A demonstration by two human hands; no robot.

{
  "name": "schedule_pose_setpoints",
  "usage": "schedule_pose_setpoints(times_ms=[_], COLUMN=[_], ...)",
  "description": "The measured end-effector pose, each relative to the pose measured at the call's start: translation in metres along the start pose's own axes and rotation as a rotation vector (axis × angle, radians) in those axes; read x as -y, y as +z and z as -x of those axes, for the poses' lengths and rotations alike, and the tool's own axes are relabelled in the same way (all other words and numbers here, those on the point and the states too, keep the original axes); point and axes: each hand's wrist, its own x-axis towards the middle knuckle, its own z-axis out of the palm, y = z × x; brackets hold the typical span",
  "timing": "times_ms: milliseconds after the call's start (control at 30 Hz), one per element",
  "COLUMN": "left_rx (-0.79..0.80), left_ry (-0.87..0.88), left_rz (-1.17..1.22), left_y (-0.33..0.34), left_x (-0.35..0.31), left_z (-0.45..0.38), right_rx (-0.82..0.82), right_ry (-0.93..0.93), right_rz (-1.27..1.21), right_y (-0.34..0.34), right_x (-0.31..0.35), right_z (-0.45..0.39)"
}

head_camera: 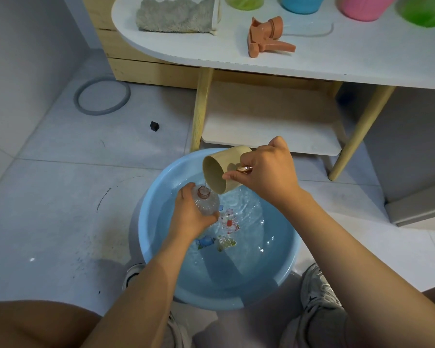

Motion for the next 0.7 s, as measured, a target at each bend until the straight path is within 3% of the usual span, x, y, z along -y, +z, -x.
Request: schedule_pose_setpoints(times_ms=[700], left_rx=[0.006], left_ry=[0.022], left_rz=[-0.018], left_y=[0.0016], left_x=[-0.0016], left_z=[-0.0012], right_rx=[-0.071], right_ry=[-0.111], right_rz=[0.009], right_y=[0.0025], right_x=[0.0047], right_z=[0.0027])
